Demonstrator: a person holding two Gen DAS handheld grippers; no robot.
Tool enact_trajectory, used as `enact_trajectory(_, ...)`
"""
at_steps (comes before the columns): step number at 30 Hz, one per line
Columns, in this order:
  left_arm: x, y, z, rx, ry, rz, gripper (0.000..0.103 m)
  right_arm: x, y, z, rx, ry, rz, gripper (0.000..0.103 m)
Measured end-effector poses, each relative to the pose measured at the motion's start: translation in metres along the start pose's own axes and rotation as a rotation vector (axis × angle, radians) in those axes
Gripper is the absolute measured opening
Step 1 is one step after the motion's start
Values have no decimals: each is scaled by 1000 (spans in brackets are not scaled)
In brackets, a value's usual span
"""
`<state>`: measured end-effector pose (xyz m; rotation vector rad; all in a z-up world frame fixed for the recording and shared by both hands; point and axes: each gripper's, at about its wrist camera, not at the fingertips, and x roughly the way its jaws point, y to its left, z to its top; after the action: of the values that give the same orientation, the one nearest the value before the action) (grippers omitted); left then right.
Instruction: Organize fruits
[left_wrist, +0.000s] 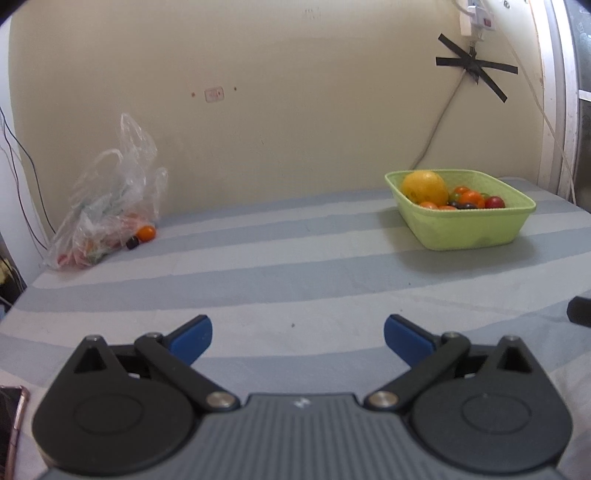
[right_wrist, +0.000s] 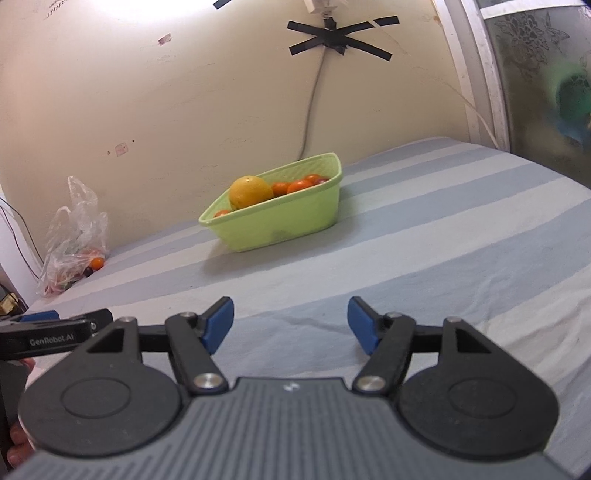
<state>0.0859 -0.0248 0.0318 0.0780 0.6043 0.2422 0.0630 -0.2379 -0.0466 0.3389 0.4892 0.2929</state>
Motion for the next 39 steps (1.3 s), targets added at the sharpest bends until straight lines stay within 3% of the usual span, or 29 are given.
enact_trajectory(8, 6, -3, -6, 17, 87, 18, 103, 1, 0, -1, 2, 1, 2, 71)
enact_trajectory(14, 6, -4, -8, 40, 72, 100, 103, 2, -3, 0, 19, 0, -3, 75)
enact_trajectory(21, 8, -1, -8, 47, 76, 133, 103, 1, -3, -2, 25, 0, -5, 76)
enact_trajectory(39, 2, 1, -8, 59, 52, 139, 103, -2, -6, -3, 50, -8, -15, 77)
